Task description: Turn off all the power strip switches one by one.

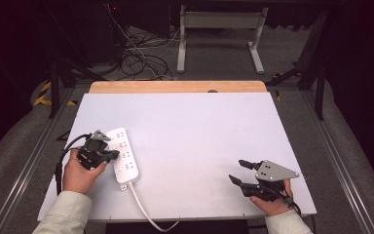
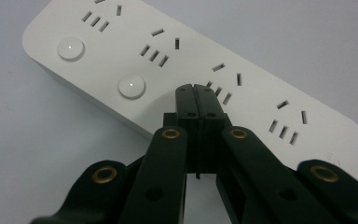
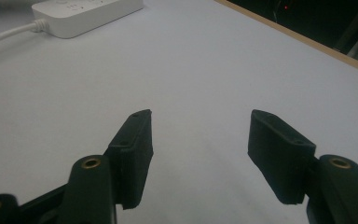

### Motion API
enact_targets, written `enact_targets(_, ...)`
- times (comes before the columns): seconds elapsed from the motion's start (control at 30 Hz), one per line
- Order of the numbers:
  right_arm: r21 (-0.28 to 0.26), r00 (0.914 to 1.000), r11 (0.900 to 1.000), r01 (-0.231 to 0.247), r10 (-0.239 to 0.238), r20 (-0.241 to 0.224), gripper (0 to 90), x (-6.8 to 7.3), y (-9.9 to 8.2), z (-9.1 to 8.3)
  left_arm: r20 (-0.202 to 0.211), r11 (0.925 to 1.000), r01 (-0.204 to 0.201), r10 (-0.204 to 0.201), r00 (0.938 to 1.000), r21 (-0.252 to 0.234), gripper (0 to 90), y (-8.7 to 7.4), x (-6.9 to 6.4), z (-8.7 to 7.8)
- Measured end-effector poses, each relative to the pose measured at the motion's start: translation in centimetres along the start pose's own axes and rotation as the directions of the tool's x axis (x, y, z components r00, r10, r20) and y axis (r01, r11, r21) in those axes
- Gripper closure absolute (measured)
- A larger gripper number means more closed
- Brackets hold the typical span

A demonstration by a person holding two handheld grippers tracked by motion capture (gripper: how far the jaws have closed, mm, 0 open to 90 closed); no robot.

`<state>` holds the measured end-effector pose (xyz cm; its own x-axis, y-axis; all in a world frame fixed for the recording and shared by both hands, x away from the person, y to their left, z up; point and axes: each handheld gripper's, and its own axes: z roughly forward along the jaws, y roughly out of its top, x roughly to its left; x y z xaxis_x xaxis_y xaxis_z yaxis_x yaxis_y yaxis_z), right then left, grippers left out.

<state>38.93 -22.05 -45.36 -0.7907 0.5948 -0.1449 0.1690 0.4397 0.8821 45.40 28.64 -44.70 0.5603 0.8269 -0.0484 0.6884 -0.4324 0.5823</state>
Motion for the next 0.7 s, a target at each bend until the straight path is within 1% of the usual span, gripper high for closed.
enact_targets(0.03,0.0,1.0,1.0,0.0,0.0,0.0,41.0,0.0,0.0,0.0,0.007,1.0,0.008,-0.008,0.9999,-0.003,90.0,-0.07,0.01,0.01)
enact_targets(0.07,-0.001,1.0,1.0,0.0,0.0,0.0,41.0,0.0,0.0,0.0,0.0,1.0,-0.001,0.001,1.0,-0.009,90.0,-0.12,0.06,0.0)
enact_targets(0.1,-0.002,1.0,1.0,-0.003,0.003,-0.001,41.0,0.01,0.0,0.01,0.005,0.9999,-0.002,0.002,1.0,-0.016,90.0,-0.18,0.02,0.07)
enact_targets(0.17,-0.001,1.0,1.0,-0.001,0.001,-0.002,41.0,0.01,-0.01,0.02,-0.006,0.9997,-0.01,0.01,0.9999,-0.021,90.0,-0.19,-0.1,0.14)
enact_targets(0.2,-0.001,1.0,1.0,0.0,0.0,-0.002,41.0,0.02,0.0,0.02,-0.005,0.9996,-0.012,0.012,0.9999,-0.024,90.0,-0.17,-0.04,0.18)
enact_targets(0.27,-0.001,1.0,1.0,-0.002,0.002,-0.003,41.0,0.06,0.0,0.03,0.005,0.9996,0.001,-0.001,1.0,-0.027,90.0,-0.18,0.06,0.21)
enact_targets(0.33,-0.001,1.0,1.0,-0.001,0.001,-0.002,41.0,0.04,0.0,0.0,0.006,0.9997,0.006,-0.005,1.0,-0.024,90.0,-0.15,0.04,0.2)
enact_targets(0.43,-0.001,1.0,1.0,-0.001,0.001,-0.002,41.0,0.03,-0.01,0.0,-0.003,0.9997,-0.001,0.001,1.0,-0.023,90.0,-0.14,-0.07,0.21)
enact_targets(0.57,-0.001,1.0,1.0,-0.003,0.003,-0.003,41.0,0.02,-0.03,0.01,0.004,0.9998,0.003,-0.003,1.0,-0.022,90.0,-0.23,-0.15,0.14)
enact_targets(0.63,-0.001,1.0,1.0,-0.002,0.002,-0.003,41.0,0.02,-0.03,-0.01,-0.002,0.9998,-0.002,0.002,1.0,-0.019,90.0,-0.25,-0.24,0.1)
enact_targets(0.67,-0.002,1.0,1.0,-0.002,0.002,-0.003,41.0,0.03,-0.02,-0.01,-0.011,0.9998,-0.005,0.005,0.9999,-0.02,90.0,-0.24,-0.27,0.08)
enact_targets(0.7,-0.002,1.0,1.0,-0.002,0.002,-0.003,41.0,0.03,-0.02,-0.01,-0.004,0.9998,-0.001,0.001,1.0,-0.021,90.0,-0.27,-0.26,0.1)
